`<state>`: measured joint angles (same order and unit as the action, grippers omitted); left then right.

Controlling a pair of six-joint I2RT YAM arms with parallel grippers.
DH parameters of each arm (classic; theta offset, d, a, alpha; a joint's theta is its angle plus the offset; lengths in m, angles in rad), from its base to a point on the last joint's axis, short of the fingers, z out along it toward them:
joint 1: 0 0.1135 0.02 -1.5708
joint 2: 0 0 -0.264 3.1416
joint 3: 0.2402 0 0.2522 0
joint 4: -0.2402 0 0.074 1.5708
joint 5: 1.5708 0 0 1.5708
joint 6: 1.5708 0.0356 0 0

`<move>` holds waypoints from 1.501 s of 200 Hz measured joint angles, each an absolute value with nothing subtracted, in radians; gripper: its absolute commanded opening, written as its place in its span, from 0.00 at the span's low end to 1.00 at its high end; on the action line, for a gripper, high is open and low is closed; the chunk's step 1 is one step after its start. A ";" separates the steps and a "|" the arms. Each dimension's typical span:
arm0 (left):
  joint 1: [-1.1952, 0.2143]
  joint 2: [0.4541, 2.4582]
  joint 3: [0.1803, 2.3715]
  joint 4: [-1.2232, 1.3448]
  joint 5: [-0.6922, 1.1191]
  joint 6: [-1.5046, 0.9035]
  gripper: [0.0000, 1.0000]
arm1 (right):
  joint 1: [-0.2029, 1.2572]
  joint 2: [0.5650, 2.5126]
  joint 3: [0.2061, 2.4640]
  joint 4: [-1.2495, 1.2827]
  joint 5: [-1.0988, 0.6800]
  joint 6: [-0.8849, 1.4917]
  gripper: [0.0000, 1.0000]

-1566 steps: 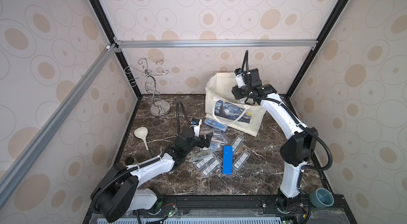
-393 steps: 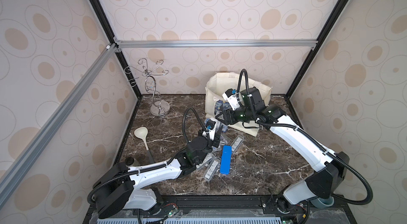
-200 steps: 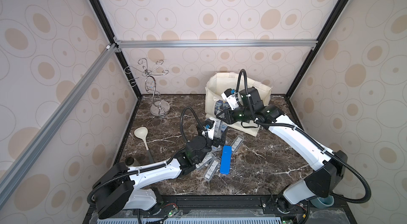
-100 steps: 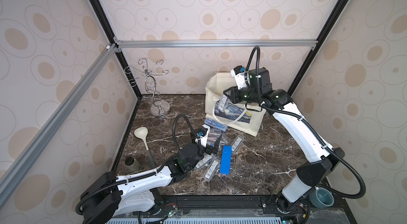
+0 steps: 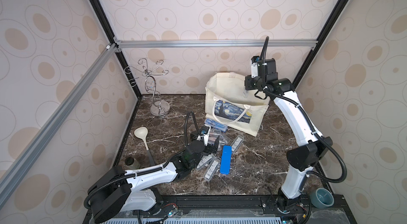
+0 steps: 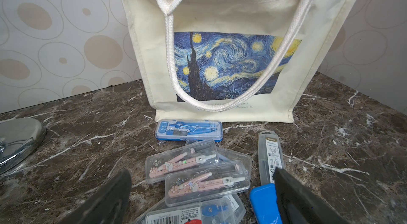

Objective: Put the compass set into the canvas bag
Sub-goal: Place the compass set in the canvas bag.

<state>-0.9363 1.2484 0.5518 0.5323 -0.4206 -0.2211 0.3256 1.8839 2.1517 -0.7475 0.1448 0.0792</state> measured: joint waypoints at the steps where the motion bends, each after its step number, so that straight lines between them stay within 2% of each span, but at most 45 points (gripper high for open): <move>1: -0.936 1.249 0.553 0.532 -0.421 -0.222 1.00 | 0.325 1.886 2.151 -0.749 0.147 0.079 0.13; 88: -0.922 1.293 0.580 0.514 -0.411 -0.241 1.00 | 0.241 2.136 2.180 -0.956 0.128 0.048 0.11; 152: -0.909 1.319 0.599 0.487 -0.413 -0.255 1.00 | 0.243 2.157 2.197 -1.036 0.108 0.032 0.17; 180: -0.906 1.320 0.600 0.482 -0.413 -0.262 1.00 | 0.243 2.158 2.204 -1.048 0.104 0.031 0.28; 231: -0.897 1.326 0.601 0.479 -0.413 -0.267 1.00 | 0.243 2.157 2.211 -1.050 0.088 0.030 0.53; 259: -0.891 1.326 0.601 0.472 -0.413 -0.274 1.00 | 0.243 2.148 2.212 -1.046 0.063 0.033 0.63; 300: -0.875 1.326 0.601 0.441 -0.414 -0.286 1.00 | 0.243 2.068 2.200 -1.009 0.017 0.044 0.71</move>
